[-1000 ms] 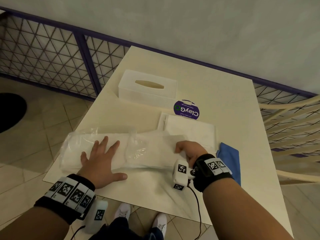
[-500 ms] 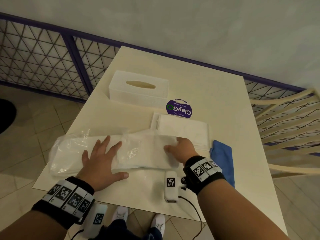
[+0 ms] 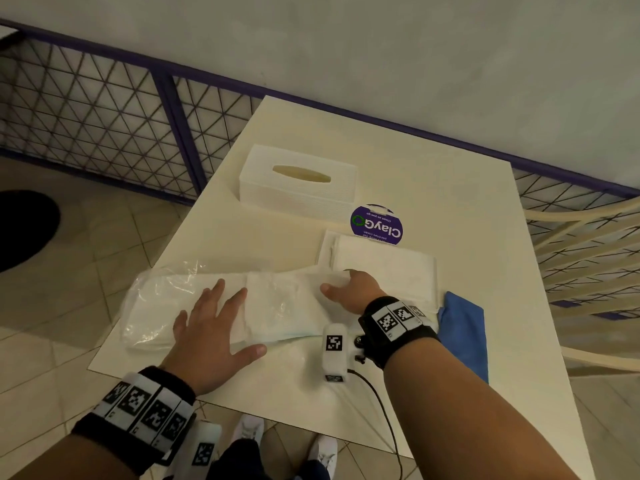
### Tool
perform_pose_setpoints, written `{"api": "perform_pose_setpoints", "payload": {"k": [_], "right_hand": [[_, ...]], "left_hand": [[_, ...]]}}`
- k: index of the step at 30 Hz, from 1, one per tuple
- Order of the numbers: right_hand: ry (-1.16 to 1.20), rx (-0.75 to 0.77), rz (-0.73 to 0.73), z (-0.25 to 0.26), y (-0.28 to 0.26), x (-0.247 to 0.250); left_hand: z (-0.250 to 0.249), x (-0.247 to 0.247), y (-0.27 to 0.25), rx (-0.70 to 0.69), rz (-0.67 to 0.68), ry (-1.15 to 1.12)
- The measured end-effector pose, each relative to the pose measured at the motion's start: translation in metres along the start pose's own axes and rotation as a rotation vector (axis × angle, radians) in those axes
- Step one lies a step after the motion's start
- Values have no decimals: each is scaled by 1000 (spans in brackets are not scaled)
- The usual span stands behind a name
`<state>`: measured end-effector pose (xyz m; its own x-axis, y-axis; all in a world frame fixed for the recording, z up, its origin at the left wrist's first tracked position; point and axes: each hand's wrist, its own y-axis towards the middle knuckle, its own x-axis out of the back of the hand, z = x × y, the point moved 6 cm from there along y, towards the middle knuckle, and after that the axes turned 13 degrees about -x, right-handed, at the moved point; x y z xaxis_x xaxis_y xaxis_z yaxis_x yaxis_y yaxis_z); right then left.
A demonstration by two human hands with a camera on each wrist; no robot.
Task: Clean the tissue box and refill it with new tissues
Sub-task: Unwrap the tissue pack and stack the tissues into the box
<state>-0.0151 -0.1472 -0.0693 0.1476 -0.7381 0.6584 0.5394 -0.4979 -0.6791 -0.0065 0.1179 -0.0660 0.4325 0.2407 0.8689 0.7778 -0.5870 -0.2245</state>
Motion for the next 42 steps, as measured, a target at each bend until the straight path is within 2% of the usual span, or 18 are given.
{"api": "perform_pose_setpoints", "payload": {"k": [4, 7, 11, 13, 17, 20, 24, 26, 30, 32, 34, 37, 40, 42], "right_hand": [[-10, -83, -30, -3, 3, -5], [110, -85, 3, -4, 0, -9], [334, -71, 119, 1, -11, -15], [358, -33, 161, 3, -16, -17], [377, 40, 70, -6, -24, 4], [455, 13, -28, -40, -28, 37], [546, -148, -102, -119, -28, 66], [529, -213, -125, -147, -31, 67], [559, -160, -149, -163, -31, 60], [668, -112, -110, -163, -32, 57], [815, -86, -64, -159, -32, 55], [857, -73, -40, -152, -26, 51], [836, -106, -70, -142, -18, 51], [664, -158, -101, -136, -11, 50]], "left_hand": [[5, -2, -1, 7, -1, -3], [7, -4, -2, 14, 18, -16], [6, -3, -2, 6, 32, -3], [6, -1, -1, 4, 26, -11], [-4, 8, 2, -44, -10, -37], [-26, 24, 8, -165, -125, -169], [-62, 40, 22, -303, -272, -320], [-81, 34, 31, -324, -239, -335], [-112, -11, 46, -230, 97, -266], [-119, -24, 53, -125, 153, -278], [-117, -29, 63, 31, 128, -337], [-105, -36, 77, 236, 72, -422], [-99, -36, 83, 314, -23, -516], [-95, -35, 83, 340, -63, -561]]}}
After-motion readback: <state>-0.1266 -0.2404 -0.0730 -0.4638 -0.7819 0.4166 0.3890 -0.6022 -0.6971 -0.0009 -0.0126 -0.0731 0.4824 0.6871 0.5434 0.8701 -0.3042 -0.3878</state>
